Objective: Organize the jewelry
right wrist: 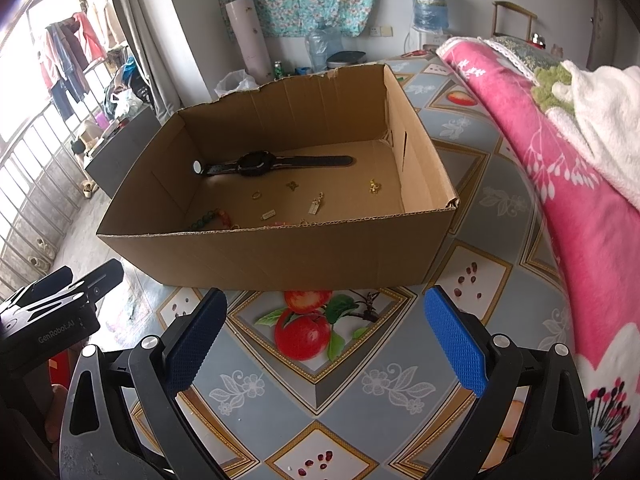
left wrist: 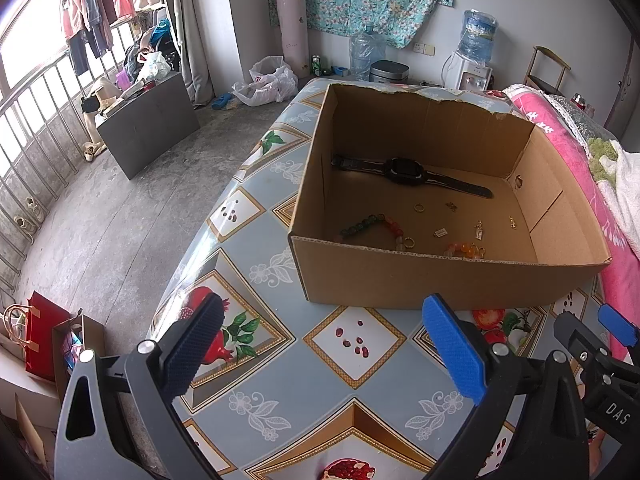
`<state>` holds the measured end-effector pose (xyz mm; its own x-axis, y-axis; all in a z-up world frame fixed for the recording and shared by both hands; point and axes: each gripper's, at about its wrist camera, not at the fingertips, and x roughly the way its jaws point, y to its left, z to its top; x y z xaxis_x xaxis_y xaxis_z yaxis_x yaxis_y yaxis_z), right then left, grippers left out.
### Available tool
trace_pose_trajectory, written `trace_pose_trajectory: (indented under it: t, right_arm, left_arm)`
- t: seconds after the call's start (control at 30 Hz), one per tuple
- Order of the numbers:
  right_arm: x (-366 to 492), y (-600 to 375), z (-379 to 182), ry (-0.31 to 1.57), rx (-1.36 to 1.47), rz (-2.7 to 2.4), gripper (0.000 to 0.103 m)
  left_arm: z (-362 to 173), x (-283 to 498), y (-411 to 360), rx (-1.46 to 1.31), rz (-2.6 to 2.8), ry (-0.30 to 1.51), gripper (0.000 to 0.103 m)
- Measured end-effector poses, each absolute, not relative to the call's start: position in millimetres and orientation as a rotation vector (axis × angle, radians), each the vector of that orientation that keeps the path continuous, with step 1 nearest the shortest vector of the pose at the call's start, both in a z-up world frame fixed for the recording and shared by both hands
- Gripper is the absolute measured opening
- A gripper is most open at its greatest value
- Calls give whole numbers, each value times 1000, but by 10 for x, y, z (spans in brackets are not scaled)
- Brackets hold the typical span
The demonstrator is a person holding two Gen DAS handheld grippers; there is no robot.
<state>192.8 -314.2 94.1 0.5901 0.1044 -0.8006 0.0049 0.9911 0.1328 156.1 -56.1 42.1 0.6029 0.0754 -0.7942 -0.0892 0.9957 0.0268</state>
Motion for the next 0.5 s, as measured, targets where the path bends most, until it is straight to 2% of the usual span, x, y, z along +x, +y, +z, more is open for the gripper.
trace_pose_trajectory:
  t: [0.5]
  right_arm:
    - [1920,-3166,919,943,127,60,95]
  left_arm:
    - [421,1543,-571,-18,99,924,98]
